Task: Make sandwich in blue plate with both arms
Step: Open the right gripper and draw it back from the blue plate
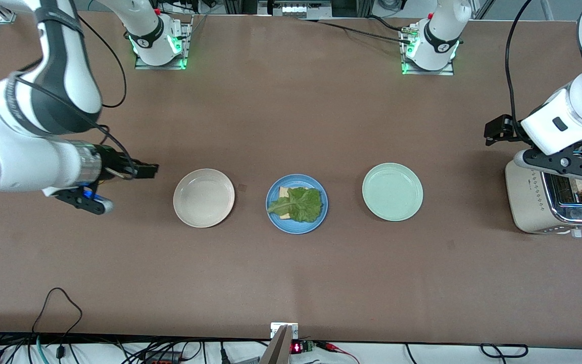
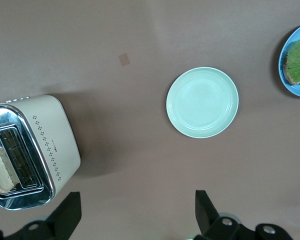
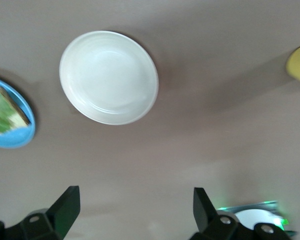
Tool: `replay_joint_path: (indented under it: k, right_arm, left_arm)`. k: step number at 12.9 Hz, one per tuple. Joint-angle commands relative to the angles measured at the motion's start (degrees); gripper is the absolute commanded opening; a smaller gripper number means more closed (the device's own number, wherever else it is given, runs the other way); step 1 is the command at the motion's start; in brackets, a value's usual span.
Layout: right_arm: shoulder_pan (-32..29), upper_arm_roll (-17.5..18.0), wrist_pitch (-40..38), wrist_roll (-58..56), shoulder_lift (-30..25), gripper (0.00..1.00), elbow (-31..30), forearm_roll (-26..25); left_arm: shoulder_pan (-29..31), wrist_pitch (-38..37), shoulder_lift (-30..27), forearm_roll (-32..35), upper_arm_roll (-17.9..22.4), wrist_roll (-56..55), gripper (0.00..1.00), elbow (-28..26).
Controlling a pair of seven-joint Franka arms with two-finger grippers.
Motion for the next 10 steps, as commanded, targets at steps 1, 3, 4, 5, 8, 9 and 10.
replay_joint_path:
  k: [1,3,4,5,8,9,10]
  right_arm:
    - [-3.42,0.92,-0.42,-11.13,-8.0,1.0,-9.11,-4.32]
    - [-7.19,0.92,0.01,-21.58,-11.87,1.0,-14.03,-5.22]
    - [-9.29,1.0,0.45,-25.89,-13.62,1.0,-16.49,-5.22]
    - [-11.4,1.0,1.5,-31.25,-16.08,1.0,-19.56,-5.66]
    - [-18.17,1.0,3.44,-51.98,-19.61,1.0,-24.76,-7.68]
    - [-21.41,1.0,3.44,-59.09,-20.14,1.0,-25.65,-7.68]
    - [-23.71,1.0,3.79,-66.3,-20.4,1.0,-26.26,-7.68]
  left_arm:
    - [0.39,-0.7,-0.28,-0.75,-0.51,-0.55,1.0,0.62]
    - [0.39,-0.7,-0.37,-0.75,-0.51,-0.55,1.0,0.62]
    - [0.39,-0.78,-0.37,-0.75,-0.51,-0.64,1.0,0.45]
    - [0.47,-0.79,-0.37,-0.84,-0.51,-0.64,1.0,0.54]
    - [0.39,-0.79,-0.37,-1.45,-0.51,-0.64,1.0,0.54]
    - [0.39,-0.79,-0.28,-2.06,-0.42,-0.64,1.0,0.54]
    - [0.47,-0.87,-0.37,-2.07,-0.42,-0.64,1.0,0.45]
